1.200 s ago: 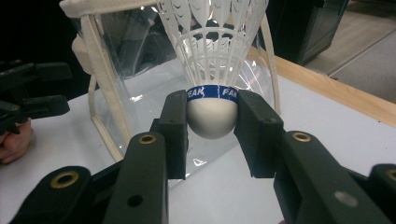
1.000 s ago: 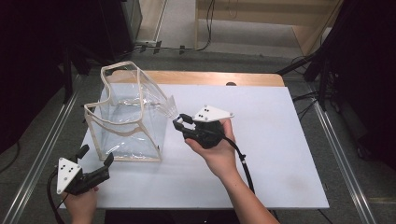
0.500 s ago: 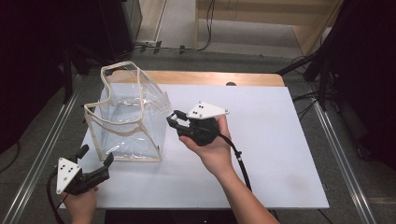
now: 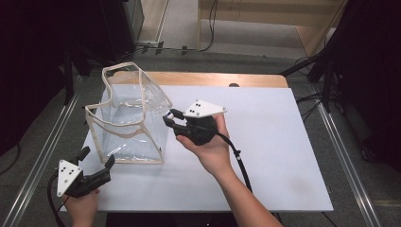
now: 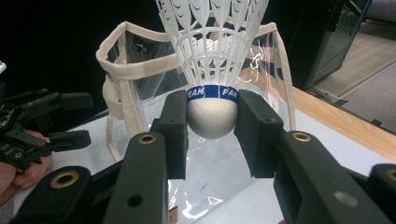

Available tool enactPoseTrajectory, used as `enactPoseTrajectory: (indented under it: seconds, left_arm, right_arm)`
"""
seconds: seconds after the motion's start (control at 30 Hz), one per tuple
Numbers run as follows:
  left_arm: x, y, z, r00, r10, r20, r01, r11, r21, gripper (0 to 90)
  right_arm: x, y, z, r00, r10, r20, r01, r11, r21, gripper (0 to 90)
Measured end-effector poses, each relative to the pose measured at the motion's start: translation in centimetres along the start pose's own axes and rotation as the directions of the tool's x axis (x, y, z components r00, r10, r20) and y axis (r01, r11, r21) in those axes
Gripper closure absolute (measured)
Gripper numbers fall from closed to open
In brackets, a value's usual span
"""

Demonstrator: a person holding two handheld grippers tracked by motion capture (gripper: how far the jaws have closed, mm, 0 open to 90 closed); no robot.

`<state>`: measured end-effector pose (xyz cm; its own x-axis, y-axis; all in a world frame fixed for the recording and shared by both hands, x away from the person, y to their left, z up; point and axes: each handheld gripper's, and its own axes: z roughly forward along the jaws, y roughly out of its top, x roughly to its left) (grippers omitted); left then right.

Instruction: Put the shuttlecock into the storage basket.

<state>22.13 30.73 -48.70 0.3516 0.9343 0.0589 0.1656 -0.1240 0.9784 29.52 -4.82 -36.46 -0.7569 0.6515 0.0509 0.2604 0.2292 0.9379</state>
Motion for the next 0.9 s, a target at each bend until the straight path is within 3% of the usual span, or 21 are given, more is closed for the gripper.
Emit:
enactPoseTrajectory:
  seconds: [0.9]
  left_arm:
    - [0.0, 0.0, 0.0, 1.0000, -0.002, 0.001, 0.002, 1.0000, -0.001, 13.7]
  right_arm:
    - [1.0, 1.8, 1.1, 0.9993, -0.026, -0.026, 0.026, 1.000, -0.015, 63.1]
